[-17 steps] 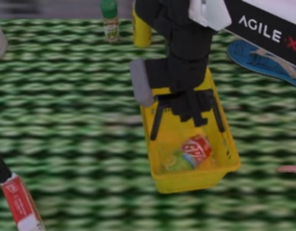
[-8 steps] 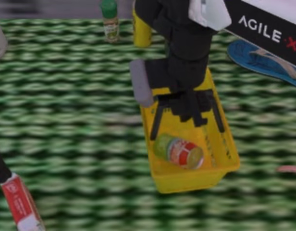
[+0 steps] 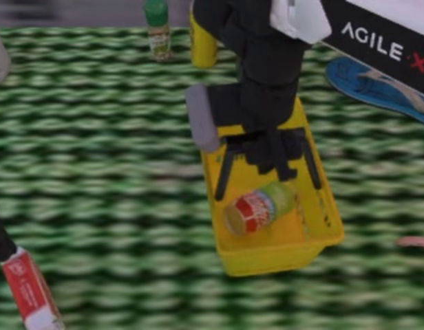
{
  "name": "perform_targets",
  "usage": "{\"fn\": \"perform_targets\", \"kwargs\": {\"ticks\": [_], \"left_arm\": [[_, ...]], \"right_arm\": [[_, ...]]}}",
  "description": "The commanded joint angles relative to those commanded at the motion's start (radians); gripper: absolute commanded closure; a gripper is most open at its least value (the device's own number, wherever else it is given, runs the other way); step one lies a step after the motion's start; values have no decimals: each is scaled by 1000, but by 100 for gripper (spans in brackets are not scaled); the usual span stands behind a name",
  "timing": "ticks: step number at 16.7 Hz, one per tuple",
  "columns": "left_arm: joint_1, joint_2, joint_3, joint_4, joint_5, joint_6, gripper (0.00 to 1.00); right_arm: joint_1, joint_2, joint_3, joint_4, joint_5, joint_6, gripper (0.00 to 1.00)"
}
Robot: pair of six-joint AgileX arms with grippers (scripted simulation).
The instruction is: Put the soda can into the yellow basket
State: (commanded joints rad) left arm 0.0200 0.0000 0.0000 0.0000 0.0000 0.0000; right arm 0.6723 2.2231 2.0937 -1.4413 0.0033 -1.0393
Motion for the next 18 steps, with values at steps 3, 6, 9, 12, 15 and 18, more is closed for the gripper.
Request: {"fn": "perform_targets", "kwargs": {"ticks": [3, 6, 9, 12, 15, 18], "left_arm": [[0, 0, 0, 0, 0, 0, 0], [0, 0, 0, 0, 0, 0, 0], [0, 0, 0, 0, 0, 0, 0], [0, 0, 0, 0, 0, 0, 0], [0, 0, 0, 0, 0, 0, 0], [0, 0, 0, 0, 0, 0, 0]], "right_arm": [[0, 0, 0, 0, 0, 0, 100], [0, 0, 0, 0, 0, 0, 100], [-2, 1, 1, 0, 0, 1, 100], [-8, 2, 43, -43, 0, -9, 100], [-21, -3, 143, -153, 0, -28, 100], [-29, -10, 184, -195, 0, -37, 100]]}}
